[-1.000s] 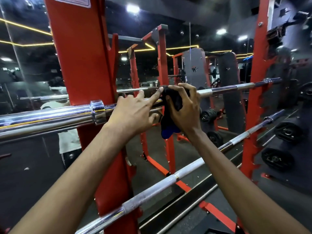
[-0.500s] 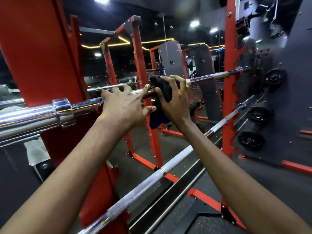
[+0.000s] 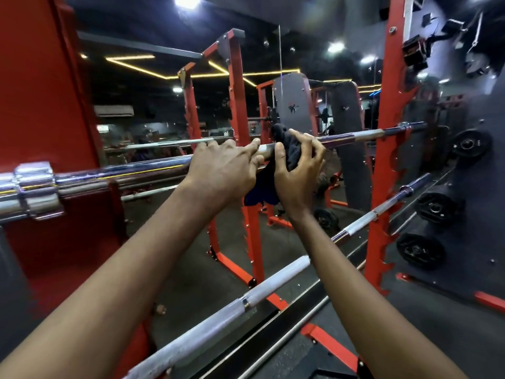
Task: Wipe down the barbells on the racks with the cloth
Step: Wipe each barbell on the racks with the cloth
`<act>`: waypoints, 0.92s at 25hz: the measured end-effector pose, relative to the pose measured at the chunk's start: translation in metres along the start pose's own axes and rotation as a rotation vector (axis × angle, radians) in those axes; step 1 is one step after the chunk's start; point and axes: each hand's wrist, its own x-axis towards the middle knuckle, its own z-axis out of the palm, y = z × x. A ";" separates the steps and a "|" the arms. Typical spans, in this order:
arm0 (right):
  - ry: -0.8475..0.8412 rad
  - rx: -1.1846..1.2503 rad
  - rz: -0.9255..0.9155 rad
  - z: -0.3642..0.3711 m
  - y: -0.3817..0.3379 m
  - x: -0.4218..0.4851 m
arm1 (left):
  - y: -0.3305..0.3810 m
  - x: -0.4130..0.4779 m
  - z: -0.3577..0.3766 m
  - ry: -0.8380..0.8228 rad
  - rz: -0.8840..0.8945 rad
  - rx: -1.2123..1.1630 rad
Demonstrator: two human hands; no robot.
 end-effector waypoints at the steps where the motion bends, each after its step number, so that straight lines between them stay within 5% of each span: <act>1: -0.007 0.021 -0.048 -0.001 0.004 0.000 | 0.004 0.009 0.003 0.003 0.003 -0.018; 4: 0.068 0.092 0.056 0.007 0.025 0.017 | 0.010 0.021 0.010 0.041 -0.005 -0.018; 8: 0.296 0.387 0.616 0.022 0.036 0.038 | 0.015 0.023 0.014 0.058 -0.065 0.054; 11: 0.081 0.764 0.991 0.030 0.032 0.034 | 0.020 0.029 0.013 0.037 -0.085 0.056; 15: -0.337 0.942 0.994 -0.006 0.041 0.012 | 0.021 0.034 0.012 0.005 -0.093 0.019; 18: -0.304 1.008 1.031 -0.013 0.039 0.022 | 0.022 0.032 0.012 0.014 -0.099 0.023; 21: -0.062 1.137 1.135 0.013 0.046 0.045 | 0.022 0.030 0.012 0.019 -0.101 0.050; 23: 0.158 0.806 0.995 0.015 0.054 0.047 | 0.026 0.033 0.011 0.019 -0.109 0.048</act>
